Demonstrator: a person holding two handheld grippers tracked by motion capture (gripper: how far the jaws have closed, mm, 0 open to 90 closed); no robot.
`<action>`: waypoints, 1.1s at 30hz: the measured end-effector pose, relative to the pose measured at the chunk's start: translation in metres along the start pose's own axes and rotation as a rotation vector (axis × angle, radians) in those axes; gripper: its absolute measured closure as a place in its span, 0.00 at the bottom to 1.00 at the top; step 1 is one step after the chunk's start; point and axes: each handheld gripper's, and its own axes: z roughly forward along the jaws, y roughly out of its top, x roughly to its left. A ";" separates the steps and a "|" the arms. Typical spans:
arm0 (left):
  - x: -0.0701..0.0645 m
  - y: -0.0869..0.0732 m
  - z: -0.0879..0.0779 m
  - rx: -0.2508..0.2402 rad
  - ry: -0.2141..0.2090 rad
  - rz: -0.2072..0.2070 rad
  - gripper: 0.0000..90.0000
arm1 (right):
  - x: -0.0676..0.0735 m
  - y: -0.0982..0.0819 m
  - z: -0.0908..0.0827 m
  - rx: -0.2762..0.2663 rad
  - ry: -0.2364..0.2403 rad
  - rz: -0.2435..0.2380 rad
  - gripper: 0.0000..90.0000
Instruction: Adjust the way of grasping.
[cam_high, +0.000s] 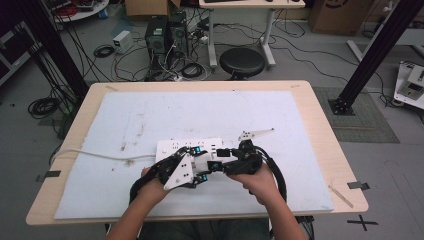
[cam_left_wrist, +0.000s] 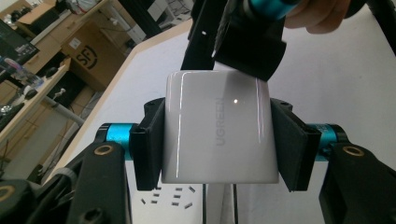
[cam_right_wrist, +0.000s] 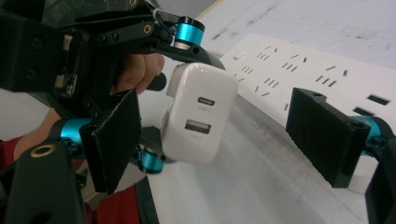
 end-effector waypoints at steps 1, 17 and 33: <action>0.000 0.001 0.001 -0.004 0.008 -0.003 0.47 | -0.001 0.000 0.003 -0.003 0.015 0.012 0.24; 0.001 0.007 0.003 -0.015 0.018 0.001 0.47 | -0.006 -0.001 0.016 -0.023 0.111 0.041 0.54; 0.010 0.007 -0.001 0.089 0.045 -0.050 0.22 | -0.005 0.004 0.004 -0.013 0.052 -0.001 0.70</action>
